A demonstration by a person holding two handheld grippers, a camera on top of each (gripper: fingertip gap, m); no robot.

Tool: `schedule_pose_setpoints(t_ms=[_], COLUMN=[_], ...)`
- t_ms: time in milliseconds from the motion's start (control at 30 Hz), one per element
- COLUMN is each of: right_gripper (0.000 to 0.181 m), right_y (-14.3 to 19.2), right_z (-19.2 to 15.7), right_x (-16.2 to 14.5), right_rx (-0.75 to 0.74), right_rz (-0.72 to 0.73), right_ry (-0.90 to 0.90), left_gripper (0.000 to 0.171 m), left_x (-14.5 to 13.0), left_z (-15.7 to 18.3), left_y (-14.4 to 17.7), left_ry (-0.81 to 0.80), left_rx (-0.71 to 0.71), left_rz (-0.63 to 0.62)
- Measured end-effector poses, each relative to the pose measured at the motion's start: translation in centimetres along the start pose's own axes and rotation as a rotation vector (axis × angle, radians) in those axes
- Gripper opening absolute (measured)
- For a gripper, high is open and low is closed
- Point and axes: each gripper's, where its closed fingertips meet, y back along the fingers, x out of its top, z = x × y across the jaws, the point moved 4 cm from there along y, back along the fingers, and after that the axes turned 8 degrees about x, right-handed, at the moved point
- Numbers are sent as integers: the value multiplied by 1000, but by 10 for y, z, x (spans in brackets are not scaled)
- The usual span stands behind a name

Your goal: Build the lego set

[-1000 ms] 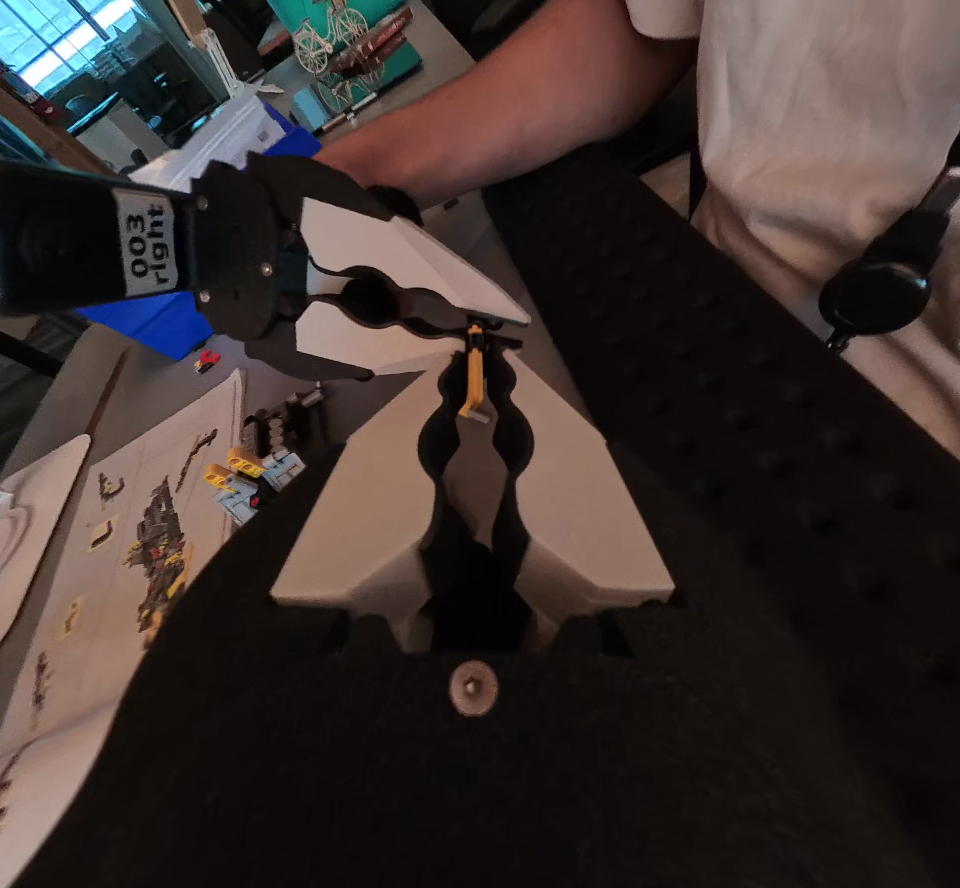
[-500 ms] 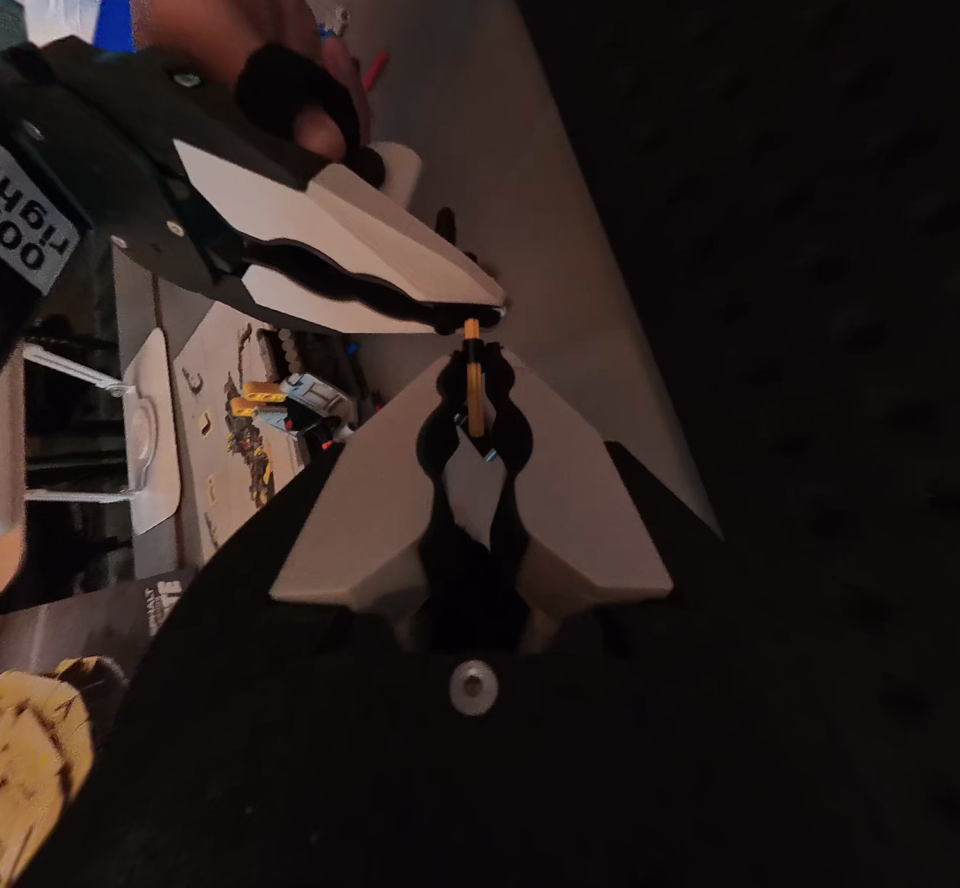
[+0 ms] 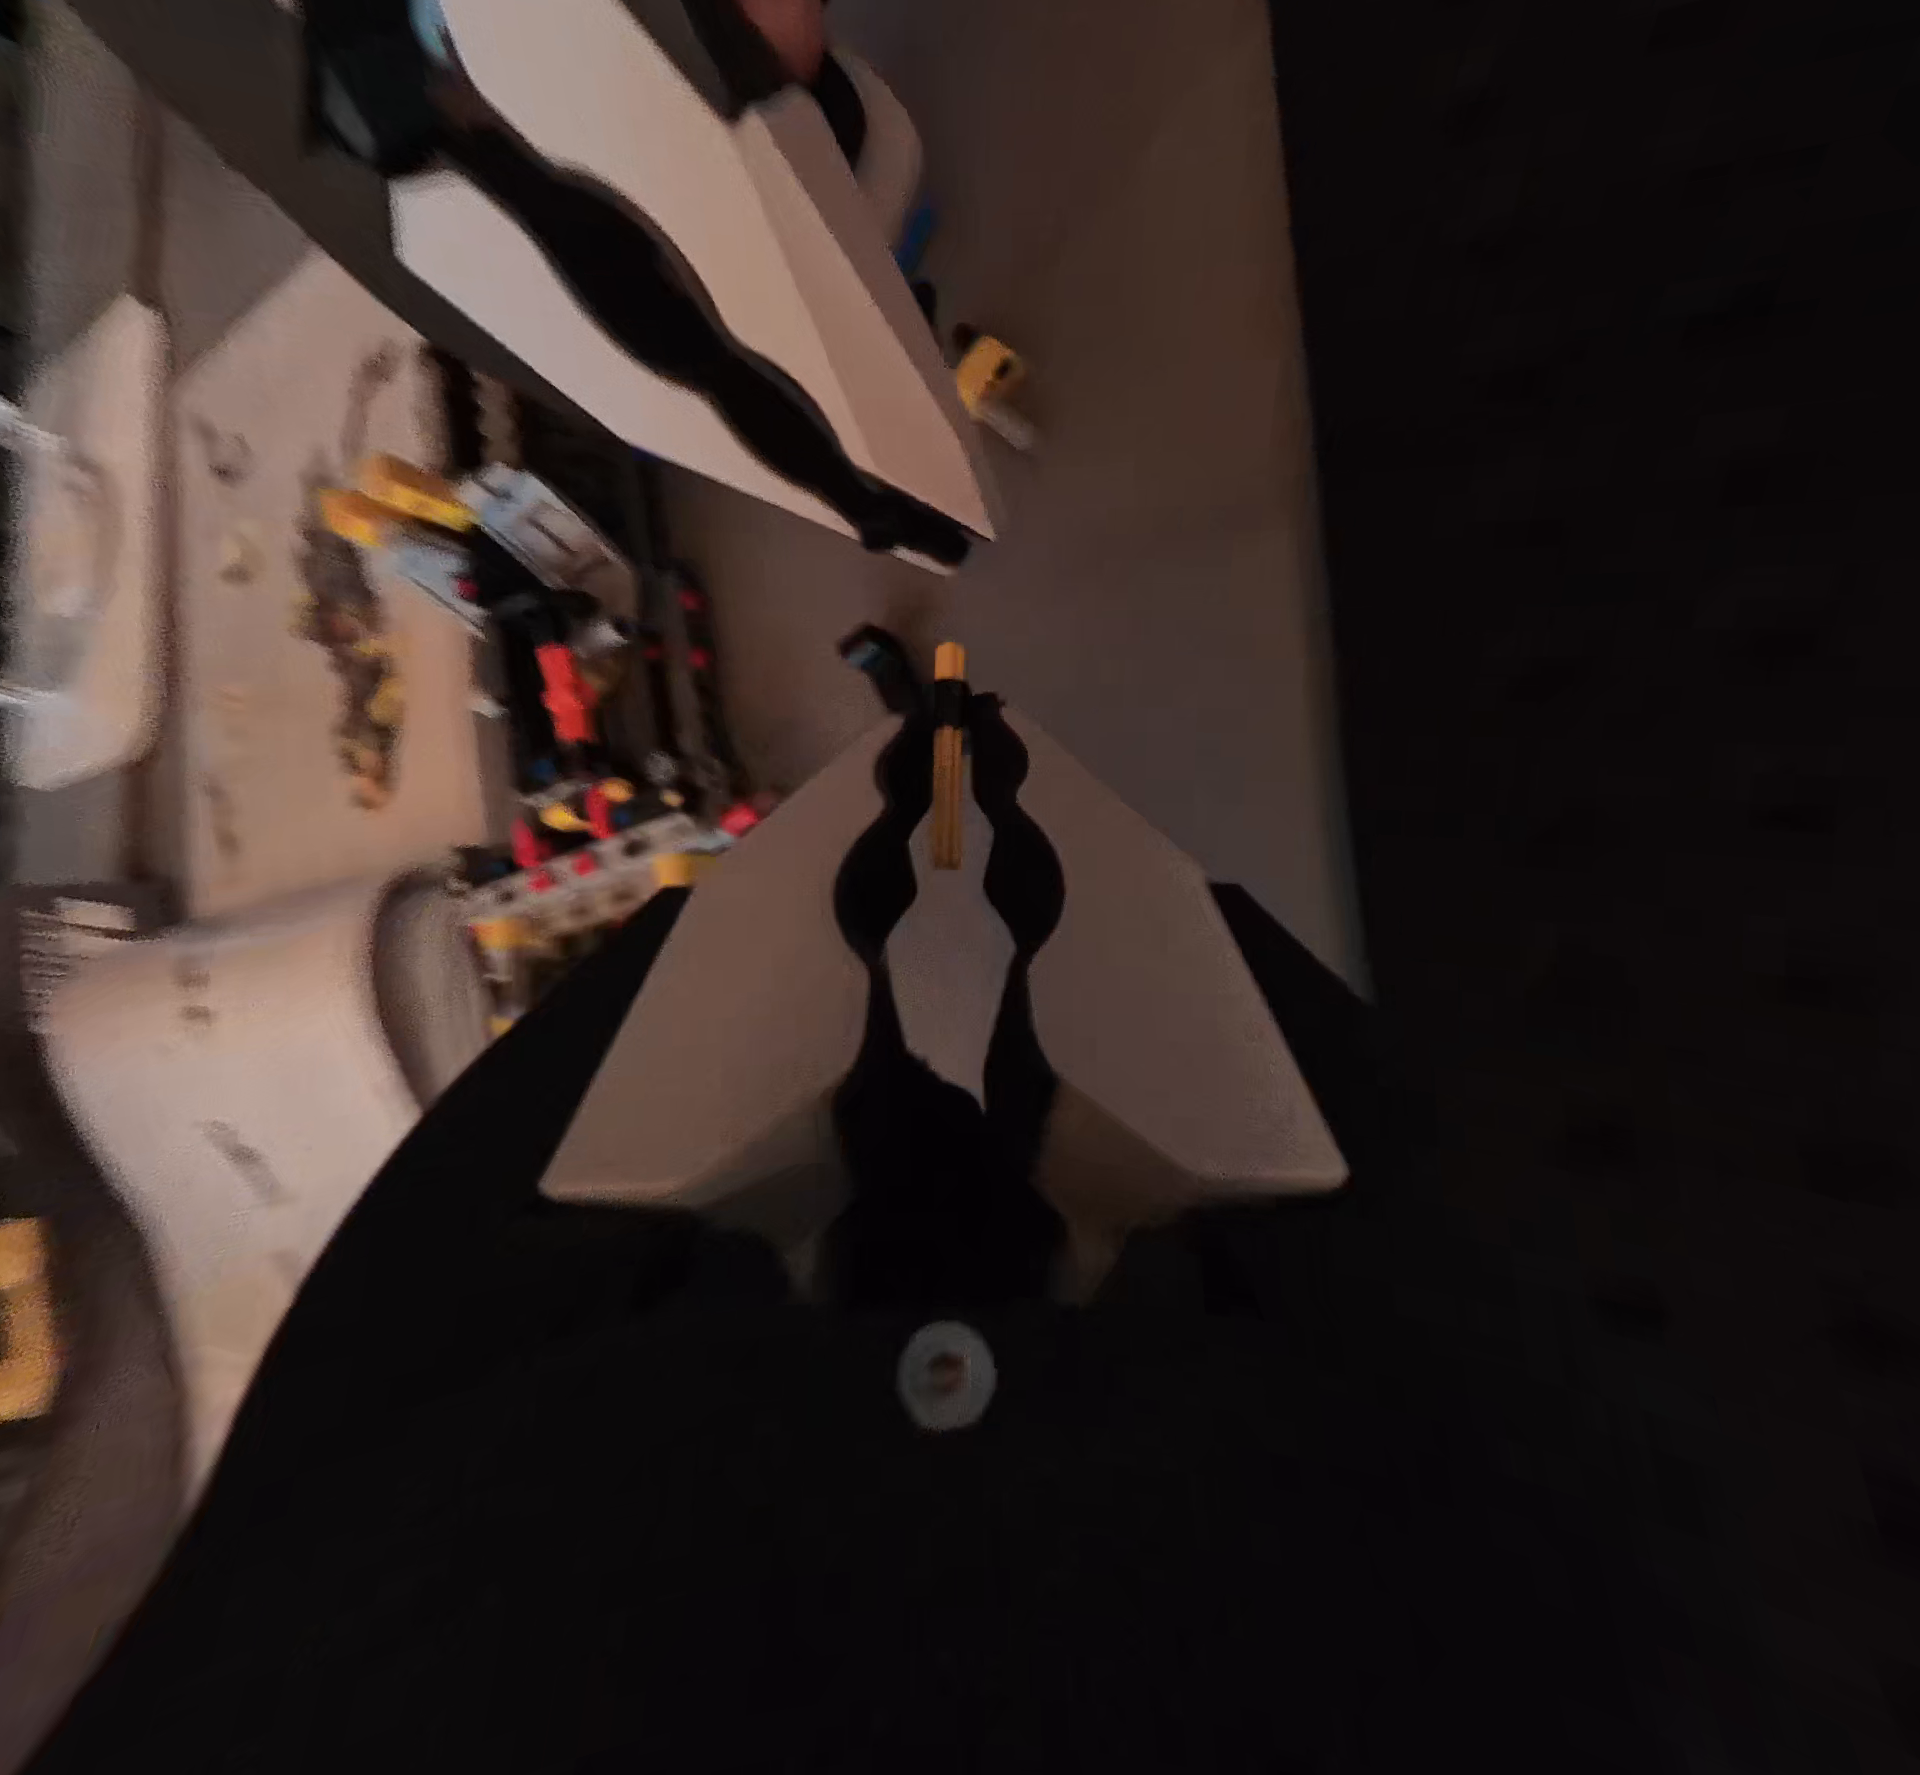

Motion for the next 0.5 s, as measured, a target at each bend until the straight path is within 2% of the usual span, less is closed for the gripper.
schedule_pose_setpoints(t_ms=[167,233,333,500], right_gripper=[6,6,6,6], right_y=[-2,-3,-8,-11], right_z=[0,-1,-2,-2], right_x=[5,6,3,-1], right_rx=[15,35,46,58], right_rz=[37,44,28,24], right_ry=[15,13,11,6], left_gripper=[4,4,5,9], left_x=[-7,-11,-23,-27], left_z=[13,17,21,29], left_y=[19,24,21,15], left_ry=[333,417,417,419], left_rx=[-222,-302,-309,-344], left_rz=[35,20,-52,-71])
